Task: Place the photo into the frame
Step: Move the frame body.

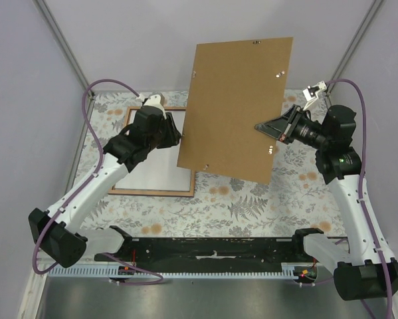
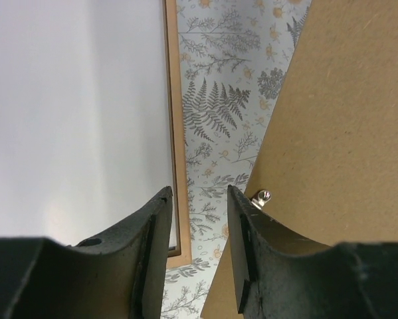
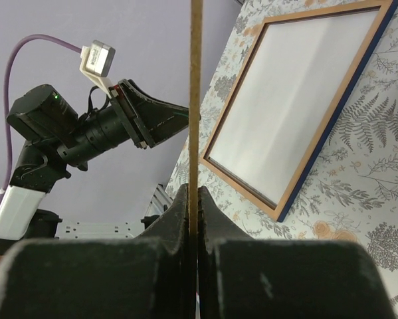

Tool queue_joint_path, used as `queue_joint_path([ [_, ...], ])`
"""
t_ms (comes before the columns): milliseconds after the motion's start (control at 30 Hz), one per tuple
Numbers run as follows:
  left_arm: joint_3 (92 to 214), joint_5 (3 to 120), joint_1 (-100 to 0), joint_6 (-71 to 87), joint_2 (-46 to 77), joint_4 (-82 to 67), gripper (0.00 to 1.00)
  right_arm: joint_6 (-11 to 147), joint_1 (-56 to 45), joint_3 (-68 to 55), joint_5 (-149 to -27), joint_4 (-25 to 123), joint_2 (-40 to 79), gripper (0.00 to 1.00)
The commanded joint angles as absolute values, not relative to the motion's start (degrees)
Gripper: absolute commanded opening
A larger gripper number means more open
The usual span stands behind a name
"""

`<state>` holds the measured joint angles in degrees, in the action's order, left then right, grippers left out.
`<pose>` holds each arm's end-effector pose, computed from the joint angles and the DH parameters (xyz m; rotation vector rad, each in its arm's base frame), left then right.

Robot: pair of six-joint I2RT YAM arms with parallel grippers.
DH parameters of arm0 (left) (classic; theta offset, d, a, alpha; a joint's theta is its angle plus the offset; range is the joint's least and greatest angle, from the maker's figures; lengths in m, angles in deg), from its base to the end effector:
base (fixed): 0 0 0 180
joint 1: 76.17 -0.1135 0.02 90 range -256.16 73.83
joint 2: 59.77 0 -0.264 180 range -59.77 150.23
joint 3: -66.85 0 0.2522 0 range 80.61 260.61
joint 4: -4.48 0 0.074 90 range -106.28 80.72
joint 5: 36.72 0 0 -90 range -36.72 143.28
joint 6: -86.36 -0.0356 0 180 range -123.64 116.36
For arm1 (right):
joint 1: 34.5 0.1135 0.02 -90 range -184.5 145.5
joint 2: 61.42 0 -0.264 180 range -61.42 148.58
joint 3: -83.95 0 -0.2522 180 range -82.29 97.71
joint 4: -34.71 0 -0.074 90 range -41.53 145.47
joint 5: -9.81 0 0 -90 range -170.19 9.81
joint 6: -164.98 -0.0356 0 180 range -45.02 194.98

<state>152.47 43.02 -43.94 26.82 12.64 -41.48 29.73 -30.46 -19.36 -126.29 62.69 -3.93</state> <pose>0.2381 -0.1426 0.3638 -0.0726 2.1646 -0.4483 0.2115 0.0407 0.4040 0.0183 1.8633 1.3029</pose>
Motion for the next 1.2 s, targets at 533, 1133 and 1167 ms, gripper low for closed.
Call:
queue_joint_path([
  [533,151.36,31.37,-54.95,27.48,7.73,-46.98,0.54,31.30,-28.96,-17.95,-122.72,58.66,-3.07,0.00],
  [1133,156.37,40.80,-86.36,37.85,35.23,-39.07,0.52,34.47,-30.19,-23.93,-125.54,61.92,-4.38,0.00],
  [1167,156.89,40.62,-86.71,37.84,36.03,-39.07,0.51,34.47,-30.19,-24.11,-125.54,61.92,-4.47,0.00],
])
